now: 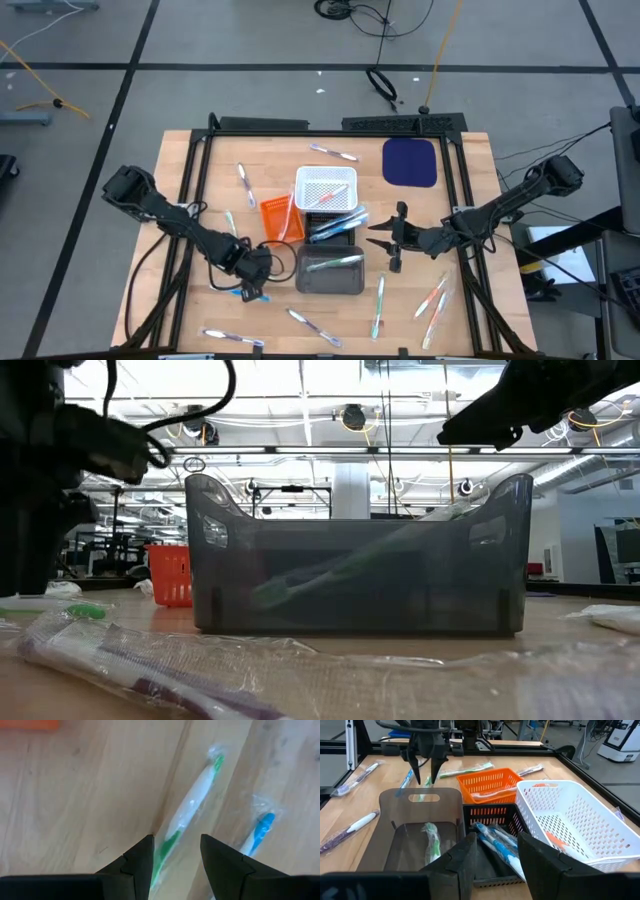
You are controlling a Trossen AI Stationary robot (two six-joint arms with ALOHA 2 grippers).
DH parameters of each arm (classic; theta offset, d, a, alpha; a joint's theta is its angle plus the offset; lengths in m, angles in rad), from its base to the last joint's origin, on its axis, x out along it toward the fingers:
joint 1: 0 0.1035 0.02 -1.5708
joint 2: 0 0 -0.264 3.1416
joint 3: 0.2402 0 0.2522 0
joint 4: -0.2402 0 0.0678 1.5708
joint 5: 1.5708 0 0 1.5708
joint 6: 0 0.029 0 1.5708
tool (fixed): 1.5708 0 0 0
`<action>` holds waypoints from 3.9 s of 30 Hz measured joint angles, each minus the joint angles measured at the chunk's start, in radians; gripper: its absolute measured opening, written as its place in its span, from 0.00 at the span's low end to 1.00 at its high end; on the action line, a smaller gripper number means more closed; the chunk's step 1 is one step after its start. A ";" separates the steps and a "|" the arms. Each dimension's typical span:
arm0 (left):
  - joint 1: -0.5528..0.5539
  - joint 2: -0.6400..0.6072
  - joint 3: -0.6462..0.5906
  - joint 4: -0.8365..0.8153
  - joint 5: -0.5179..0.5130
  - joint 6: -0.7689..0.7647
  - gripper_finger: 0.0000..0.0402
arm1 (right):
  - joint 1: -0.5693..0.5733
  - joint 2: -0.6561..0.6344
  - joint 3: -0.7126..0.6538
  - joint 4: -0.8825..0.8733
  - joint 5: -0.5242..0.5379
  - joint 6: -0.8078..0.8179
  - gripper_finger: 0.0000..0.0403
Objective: Pick & Place Toothbrushes
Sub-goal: Put the middle left green toothbrush into the black bin
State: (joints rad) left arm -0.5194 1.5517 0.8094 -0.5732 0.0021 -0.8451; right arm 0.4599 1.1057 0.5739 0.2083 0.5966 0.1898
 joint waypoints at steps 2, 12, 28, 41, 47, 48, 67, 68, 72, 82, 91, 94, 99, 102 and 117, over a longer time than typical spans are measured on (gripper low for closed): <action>0.000 0.000 -0.014 -0.002 0.000 -0.002 0.40 | 0.000 0.000 0.000 -0.001 0.000 0.000 0.33; 0.000 -0.001 -0.055 0.001 -0.006 -0.033 0.33 | 0.000 0.000 0.000 -0.003 0.000 0.000 0.33; 0.043 0.002 0.034 -0.089 0.058 -0.027 0.01 | 0.000 0.000 0.000 -0.004 0.000 0.000 0.33; 0.046 0.001 0.420 -0.286 -0.209 0.212 0.01 | 0.000 0.000 0.000 0.004 0.000 0.007 0.33; 0.070 0.000 0.508 -0.145 -0.348 0.434 0.02 | 0.000 0.002 0.000 0.087 -0.001 -0.026 0.33; 0.080 0.000 0.510 -0.094 -0.349 0.473 0.01 | 0.000 0.007 0.000 0.128 -0.004 -0.050 0.33; 0.246 0.000 0.510 0.292 -0.370 0.770 0.01 | -0.107 0.218 0.001 0.772 -0.226 -0.288 0.33; 0.248 0.000 0.510 0.292 -0.370 0.770 0.01 | -0.115 0.226 0.002 0.794 -0.239 -0.288 0.33; 0.253 0.000 0.510 0.293 -0.370 0.772 0.03 | -0.145 0.250 0.018 0.819 -0.237 -0.288 0.33; 0.254 0.000 0.510 0.306 -0.370 0.772 0.04 | -0.178 0.325 0.119 0.815 -0.313 -0.302 0.32; 0.253 0.000 0.510 0.306 -0.360 0.785 0.05 | -0.166 0.335 0.132 0.805 -0.305 -0.311 0.04; 0.253 0.001 0.510 0.306 -0.361 0.785 0.12 | -0.166 0.334 0.132 0.802 -0.307 -0.309 0.04; 0.251 0.001 0.510 0.307 -0.365 0.792 0.22 | -0.164 0.334 0.132 0.774 -0.311 -0.300 0.04; 0.241 0.001 0.510 0.307 -0.370 0.820 0.28 | -0.157 0.334 0.132 0.744 -0.312 -0.281 0.04; 0.188 0.001 0.510 0.249 -0.371 0.805 0.34 | -0.053 0.354 0.110 0.614 -0.285 -0.126 0.04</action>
State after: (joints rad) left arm -0.3313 1.5524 1.3197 -0.3240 -0.3689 -0.0401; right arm 0.4071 1.4596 0.6836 0.8226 0.3117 0.0642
